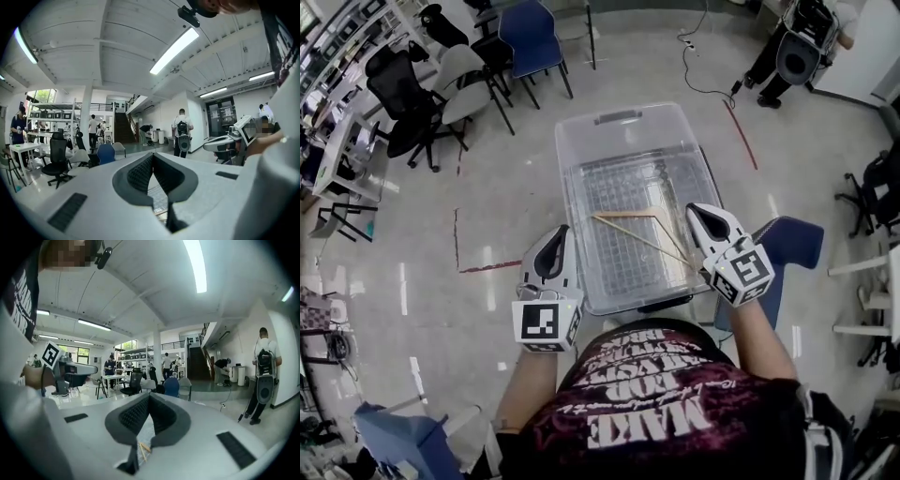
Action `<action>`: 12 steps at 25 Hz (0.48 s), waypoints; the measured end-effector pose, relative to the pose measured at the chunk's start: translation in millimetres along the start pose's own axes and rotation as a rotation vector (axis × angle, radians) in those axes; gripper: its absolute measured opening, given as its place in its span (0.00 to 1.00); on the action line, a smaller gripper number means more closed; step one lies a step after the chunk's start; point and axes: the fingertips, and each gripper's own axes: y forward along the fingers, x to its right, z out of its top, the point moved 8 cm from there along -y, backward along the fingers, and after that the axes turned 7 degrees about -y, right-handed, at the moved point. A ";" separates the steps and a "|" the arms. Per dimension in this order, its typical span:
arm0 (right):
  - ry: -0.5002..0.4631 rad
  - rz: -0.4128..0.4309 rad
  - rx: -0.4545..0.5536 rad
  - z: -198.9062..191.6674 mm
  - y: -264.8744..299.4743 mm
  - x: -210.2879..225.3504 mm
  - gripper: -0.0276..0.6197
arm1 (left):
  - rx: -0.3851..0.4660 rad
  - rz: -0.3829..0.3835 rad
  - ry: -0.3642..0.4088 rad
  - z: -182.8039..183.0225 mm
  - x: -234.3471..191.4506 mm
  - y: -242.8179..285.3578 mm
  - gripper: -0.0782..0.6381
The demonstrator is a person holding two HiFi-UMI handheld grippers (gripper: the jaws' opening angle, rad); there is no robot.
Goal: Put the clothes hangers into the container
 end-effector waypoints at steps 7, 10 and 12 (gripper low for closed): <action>0.007 -0.039 0.006 10.9 -10.1 -14.3 0.05 | 0.003 -0.037 -0.004 -3.9 -5.3 -12.1 0.12; 0.008 -0.047 -0.002 11.8 -15.2 -22.5 0.05 | -0.007 -0.055 -0.010 -8.1 -7.3 -15.0 0.12; 0.006 -0.052 -0.004 11.5 -20.4 -27.7 0.05 | -0.010 -0.070 -0.010 -10.7 -6.1 -17.0 0.12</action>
